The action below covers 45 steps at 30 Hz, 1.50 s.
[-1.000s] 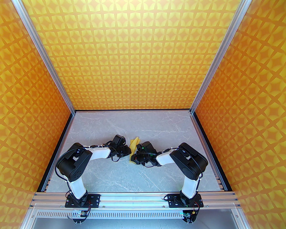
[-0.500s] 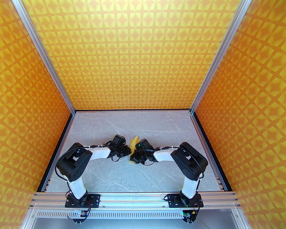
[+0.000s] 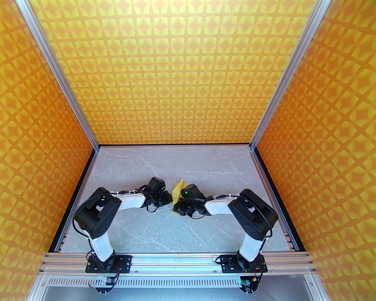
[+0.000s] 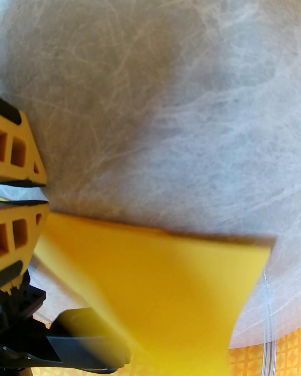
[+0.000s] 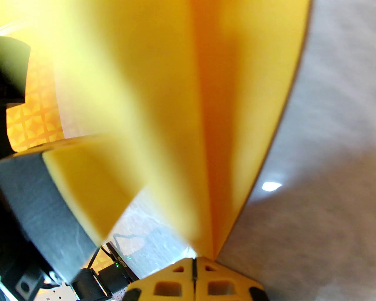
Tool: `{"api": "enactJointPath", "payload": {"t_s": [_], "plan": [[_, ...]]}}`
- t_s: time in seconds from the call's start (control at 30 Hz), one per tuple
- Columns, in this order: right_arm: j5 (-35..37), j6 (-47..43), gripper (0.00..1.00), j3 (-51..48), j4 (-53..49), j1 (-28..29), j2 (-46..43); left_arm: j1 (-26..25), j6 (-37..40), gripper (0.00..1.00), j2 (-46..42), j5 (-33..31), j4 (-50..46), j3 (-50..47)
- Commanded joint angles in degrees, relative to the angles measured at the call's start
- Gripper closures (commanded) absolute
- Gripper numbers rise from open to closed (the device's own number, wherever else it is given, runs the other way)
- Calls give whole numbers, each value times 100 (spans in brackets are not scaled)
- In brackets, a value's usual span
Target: Fold a paper plane with a square sheet of paper (fold left side to right side)
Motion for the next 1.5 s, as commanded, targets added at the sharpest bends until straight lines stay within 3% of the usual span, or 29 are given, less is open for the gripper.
{"api": "enactJointPath", "payload": {"t_s": [0.0,0.63,0.93,1.27,1.47], "plan": [[187,-62,94,-164,279,-117,-186,-158,12,82,555,33,544,126],[37,-196,95,27,75,-166,125,-41,302,77,-232,10,541,244],[27,-195,95,14,52,-166,154,-41,379,73,-912,-531,813,-6],[3,-166,95,6,71,-164,187,-38,656,72,-514,-175,558,376],[19,-158,95,-17,85,-166,183,-34,725,80,-331,-151,549,476]]}}
